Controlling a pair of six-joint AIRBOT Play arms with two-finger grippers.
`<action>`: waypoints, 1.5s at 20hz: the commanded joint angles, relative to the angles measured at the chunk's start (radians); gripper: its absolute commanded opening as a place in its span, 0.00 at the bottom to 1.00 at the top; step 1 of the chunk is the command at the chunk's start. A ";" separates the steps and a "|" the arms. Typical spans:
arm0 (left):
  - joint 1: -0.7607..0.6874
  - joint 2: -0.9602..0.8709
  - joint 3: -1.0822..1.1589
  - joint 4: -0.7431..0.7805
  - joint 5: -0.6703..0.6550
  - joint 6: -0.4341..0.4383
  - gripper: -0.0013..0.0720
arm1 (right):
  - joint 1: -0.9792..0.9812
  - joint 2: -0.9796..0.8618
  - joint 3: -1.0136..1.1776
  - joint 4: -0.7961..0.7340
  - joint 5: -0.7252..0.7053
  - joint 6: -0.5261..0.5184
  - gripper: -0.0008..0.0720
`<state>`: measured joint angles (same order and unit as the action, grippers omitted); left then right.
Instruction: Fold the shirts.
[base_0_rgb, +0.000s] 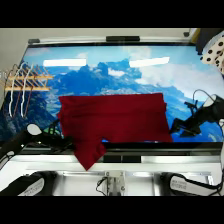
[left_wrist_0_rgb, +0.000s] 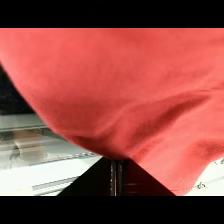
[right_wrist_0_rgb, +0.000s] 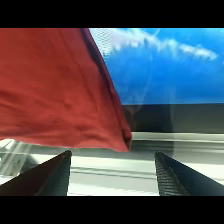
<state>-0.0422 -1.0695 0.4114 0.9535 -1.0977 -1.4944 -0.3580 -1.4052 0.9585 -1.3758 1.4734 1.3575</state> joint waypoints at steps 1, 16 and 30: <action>-0.002 -0.001 0.001 0.003 -0.013 0.009 0.06 | 0.000 0.000 -0.099 0.045 -0.095 -0.010 0.88; 0.000 0.010 0.195 0.032 -0.026 0.070 0.06 | 0.076 0.015 -0.107 0.176 -0.140 -0.080 0.11; 0.123 -0.364 0.859 0.116 -0.120 0.087 0.06 | 0.256 -0.160 0.370 0.000 -0.420 0.148 0.11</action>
<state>0.0719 -1.3136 1.1339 1.0691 -1.2152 -1.4094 -0.1291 -1.4956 1.2613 -1.3426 1.1267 1.4410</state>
